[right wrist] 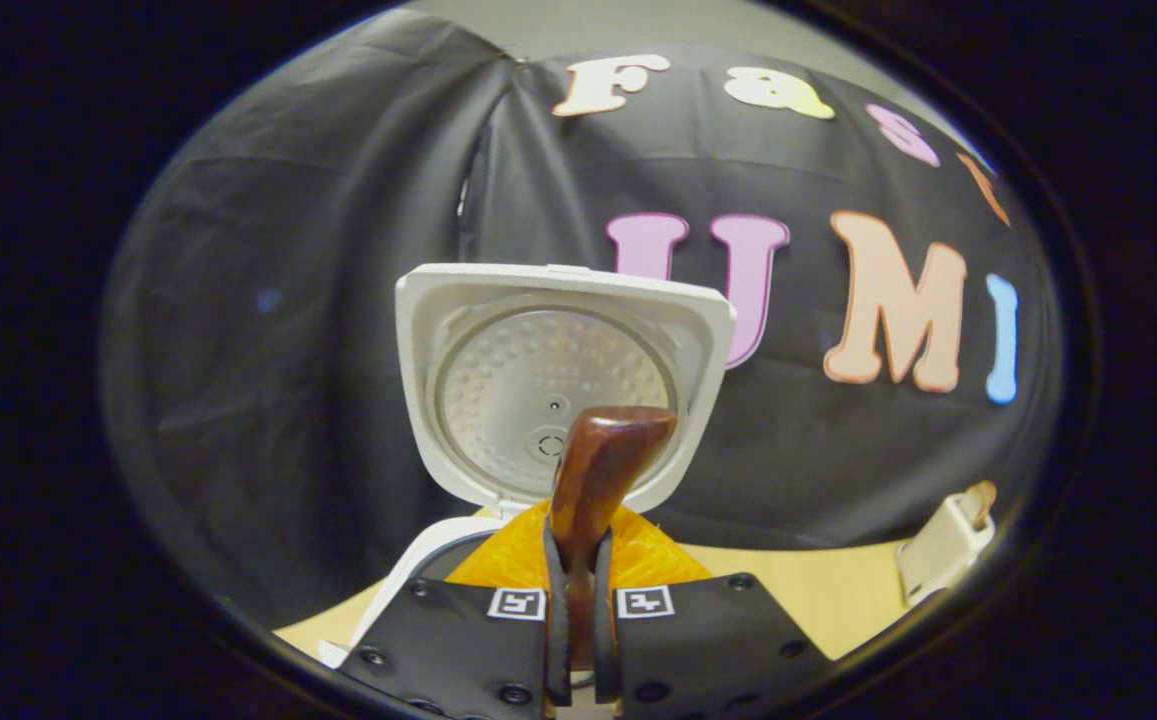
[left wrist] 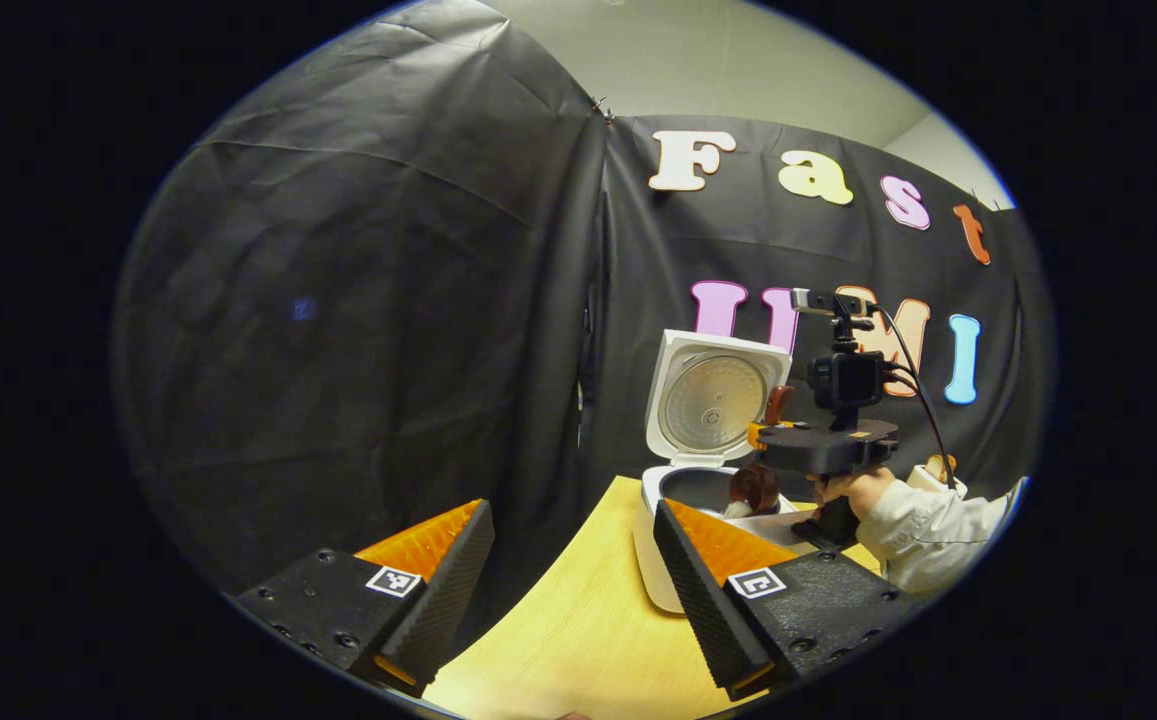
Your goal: Close the left gripper, press the button to open the rice cooker; take a wooden spoon from the chopstick holder with the right hand, scoop a spoonful of rice and pour it into the rice cooker, then put the wooden spoon back into the chopstick holder.
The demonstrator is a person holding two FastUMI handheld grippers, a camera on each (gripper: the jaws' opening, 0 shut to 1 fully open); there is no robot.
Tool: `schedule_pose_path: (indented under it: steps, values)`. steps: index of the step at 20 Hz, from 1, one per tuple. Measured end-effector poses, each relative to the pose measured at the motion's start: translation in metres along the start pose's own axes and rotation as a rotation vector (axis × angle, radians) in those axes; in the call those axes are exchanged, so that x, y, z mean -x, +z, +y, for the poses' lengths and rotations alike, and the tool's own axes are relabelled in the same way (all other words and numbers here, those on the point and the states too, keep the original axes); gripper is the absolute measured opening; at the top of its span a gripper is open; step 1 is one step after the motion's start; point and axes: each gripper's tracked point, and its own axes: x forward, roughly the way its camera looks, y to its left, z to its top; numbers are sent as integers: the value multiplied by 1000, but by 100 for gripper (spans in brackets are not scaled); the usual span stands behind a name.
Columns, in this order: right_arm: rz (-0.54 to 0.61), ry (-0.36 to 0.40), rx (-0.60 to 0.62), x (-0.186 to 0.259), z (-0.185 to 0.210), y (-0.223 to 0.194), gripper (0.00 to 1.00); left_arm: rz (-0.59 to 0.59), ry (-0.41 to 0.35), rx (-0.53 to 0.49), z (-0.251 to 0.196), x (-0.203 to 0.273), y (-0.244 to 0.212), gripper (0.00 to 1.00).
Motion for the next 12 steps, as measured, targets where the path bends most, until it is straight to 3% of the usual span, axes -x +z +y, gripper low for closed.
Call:
schedule_pose_path:
  steps: [7,9,12]
  values:
    - [-142,-30,226,20,3,27,10,-13,-13,-5,-6,-2,6,93]
    - [-117,3,121,24,3,26,10,-17,-20,-7,-8,-4,8,92]
    - [-48,29,-140,33,-16,32,11,-42,-44,-23,-17,-11,19,92]
